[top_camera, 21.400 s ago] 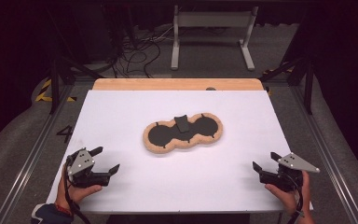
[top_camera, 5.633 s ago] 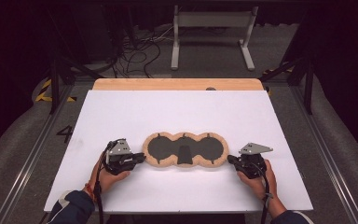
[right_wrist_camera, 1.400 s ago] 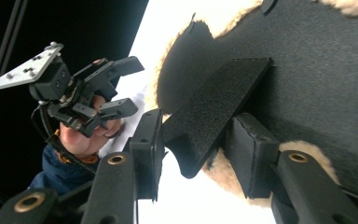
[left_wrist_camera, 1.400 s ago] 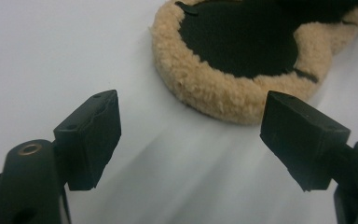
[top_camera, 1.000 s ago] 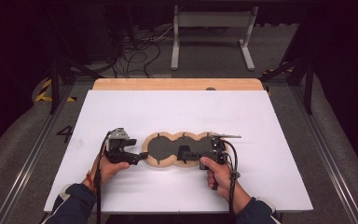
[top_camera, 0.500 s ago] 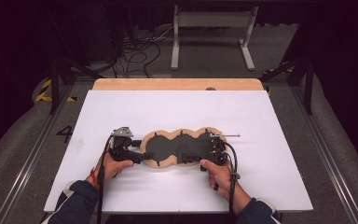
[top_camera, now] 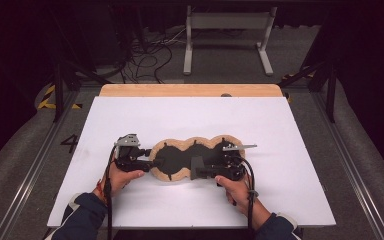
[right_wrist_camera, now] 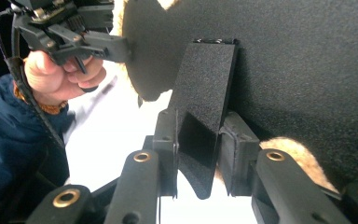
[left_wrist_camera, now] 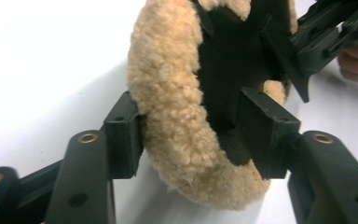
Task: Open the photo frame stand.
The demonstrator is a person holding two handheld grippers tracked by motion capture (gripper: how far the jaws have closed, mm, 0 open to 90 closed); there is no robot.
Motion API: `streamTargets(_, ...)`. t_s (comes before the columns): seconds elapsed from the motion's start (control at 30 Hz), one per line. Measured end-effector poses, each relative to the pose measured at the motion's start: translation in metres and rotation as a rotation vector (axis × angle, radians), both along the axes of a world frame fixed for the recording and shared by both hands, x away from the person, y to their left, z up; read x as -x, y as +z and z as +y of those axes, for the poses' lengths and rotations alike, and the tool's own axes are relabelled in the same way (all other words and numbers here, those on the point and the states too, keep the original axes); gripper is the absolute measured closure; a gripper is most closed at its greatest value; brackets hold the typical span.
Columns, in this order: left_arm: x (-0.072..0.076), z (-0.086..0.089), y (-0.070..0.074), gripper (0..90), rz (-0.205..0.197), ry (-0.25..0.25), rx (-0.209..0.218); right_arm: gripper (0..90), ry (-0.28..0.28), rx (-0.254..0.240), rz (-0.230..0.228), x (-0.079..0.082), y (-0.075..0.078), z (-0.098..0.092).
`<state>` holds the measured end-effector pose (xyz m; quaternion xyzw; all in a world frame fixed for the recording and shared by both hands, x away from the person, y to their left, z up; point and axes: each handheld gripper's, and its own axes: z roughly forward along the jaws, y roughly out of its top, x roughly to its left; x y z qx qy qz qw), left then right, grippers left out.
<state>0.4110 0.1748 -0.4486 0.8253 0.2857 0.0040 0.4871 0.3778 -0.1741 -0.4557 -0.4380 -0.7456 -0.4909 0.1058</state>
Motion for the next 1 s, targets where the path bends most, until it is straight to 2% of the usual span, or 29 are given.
streamTargets(0.1, 0.001, 0.002, -0.001, 47.3, 0.004, -0.009, 0.019, 70.7, 0.0, 0.006, -0.007, 0.001, 0.0, 0.0)
streamTargets(0.13, 0.002, 0.003, -0.002, 47.3, 0.021, -0.006, 0.034, 70.7, 0.0, 0.006, -0.01, 0.001, 0.0, 0.0)
streamTargets(0.33, 0.0, 0.001, -0.006, 46.2, 0.048, -0.015, 0.04, 70.1, -0.004, 0.005, -0.023, 0.002, 0.0, 0.001)
streamTargets(0.5, -0.002, -0.001, -0.006, 44.9, 0.041, -0.012, 0.039, 69.8, -0.001, 0.013, -0.042, 0.003, 0.0, 0.001)
streamTargets(0.63, -0.003, -0.009, -0.005, 38.2, 0.019, -0.008, 0.005, 69.7, -0.003, 0.021, -0.057, 0.004, 0.0, 0.003)
streamTargets(0.73, -0.003, -0.008, -0.004, 40.5, 0.026, -0.011, 0.021, 69.7, -0.002, 0.02, -0.063, 0.005, 0.0, 0.002)
streamTargets(0.8, -0.003, -0.007, -0.002, 42.8, 0.019, -0.007, 0.024, 69.8, -0.004, 0.025, -0.074, 0.005, 0.0, 0.002)
streamTargets(0.93, 0.0, -0.007, 0.004, 46.7, -0.03, 0.003, 0.028, 72.2, -0.002, 0.04, -0.091, 0.006, 0.001, 0.002)
streamTargets(0.97, 0.001, -0.007, 0.007, 47.7, -0.06, 0.003, 0.018, 73.1, -0.002, 0.042, -0.09, 0.006, 0.001, 0.002)
streamTargets(1.0, 0.004, -0.008, 0.008, 48.4, -0.068, 0.012, 0.015, 73.9, 0.0, 0.044, -0.088, 0.006, 0.002, 0.002)
